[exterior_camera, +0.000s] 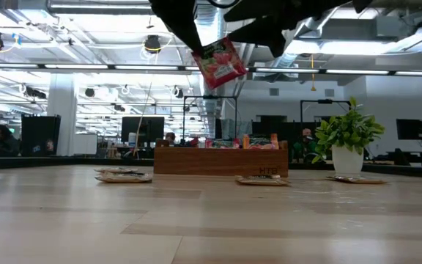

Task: Pick & Place Tea
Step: Put the red tea bag into the middle section of the wooden organizer

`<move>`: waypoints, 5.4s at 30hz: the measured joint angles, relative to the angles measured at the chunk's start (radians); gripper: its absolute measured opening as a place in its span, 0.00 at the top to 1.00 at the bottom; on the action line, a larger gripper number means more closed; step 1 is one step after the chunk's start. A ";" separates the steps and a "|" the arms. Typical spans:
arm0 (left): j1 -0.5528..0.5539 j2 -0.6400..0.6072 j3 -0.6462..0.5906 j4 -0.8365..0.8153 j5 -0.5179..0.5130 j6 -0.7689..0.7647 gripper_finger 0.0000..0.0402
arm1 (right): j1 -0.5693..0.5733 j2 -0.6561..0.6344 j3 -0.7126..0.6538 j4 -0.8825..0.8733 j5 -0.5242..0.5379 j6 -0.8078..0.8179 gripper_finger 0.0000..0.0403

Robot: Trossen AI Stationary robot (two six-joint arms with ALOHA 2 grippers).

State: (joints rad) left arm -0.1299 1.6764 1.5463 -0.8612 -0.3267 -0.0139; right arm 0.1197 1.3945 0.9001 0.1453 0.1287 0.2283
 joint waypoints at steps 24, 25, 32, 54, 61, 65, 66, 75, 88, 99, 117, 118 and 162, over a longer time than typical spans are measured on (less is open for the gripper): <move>0.000 0.000 0.000 0.014 -0.008 -0.002 1.00 | -0.018 0.032 0.031 -0.056 -0.006 0.026 0.86; 0.000 0.000 0.000 0.016 -0.008 -0.002 1.00 | -0.018 0.032 0.031 -0.057 -0.006 0.026 0.89; 0.000 0.000 0.000 0.020 -0.008 -0.002 1.00 | -0.018 0.032 0.030 -0.057 -0.019 0.034 0.98; 0.000 0.000 0.000 0.018 -0.083 -0.054 0.92 | -0.020 0.031 0.030 -0.063 0.042 0.086 1.00; 0.000 0.000 0.000 -0.003 -0.086 -0.065 0.75 | -0.044 0.031 0.030 -0.064 0.046 0.105 1.00; 0.000 0.000 0.000 -0.024 -0.100 -0.065 0.64 | -0.058 0.031 0.030 -0.063 0.047 0.113 1.00; 0.000 0.000 0.000 -0.032 -0.101 -0.065 0.62 | -0.061 0.031 0.030 -0.063 0.047 0.113 1.00; -0.001 0.000 0.000 -0.313 -0.110 -0.153 0.56 | -0.116 0.033 0.029 -0.085 0.058 0.115 1.00; 0.000 -0.205 -0.216 -0.235 -0.140 -0.314 0.56 | -0.173 0.035 -0.107 0.032 0.119 0.183 1.00; 0.000 -0.639 -0.600 0.168 -0.105 -0.446 0.56 | -0.175 0.067 -0.141 0.174 0.198 0.166 1.00; -0.001 -1.107 -0.928 0.364 -0.104 -0.558 0.56 | -0.197 0.256 -0.141 0.316 0.189 0.157 1.00; -0.001 -1.115 -0.935 0.363 -0.104 -0.559 0.56 | -0.197 0.262 -0.142 0.312 0.189 0.157 1.00; -0.002 -1.127 -0.969 0.363 -0.104 -0.578 0.56 | -0.234 0.275 -0.143 0.305 0.213 0.156 0.83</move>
State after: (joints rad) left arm -0.1314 0.5495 0.5770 -0.4984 -0.4306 -0.5919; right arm -0.1139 1.6699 0.7574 0.4500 0.3420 0.3847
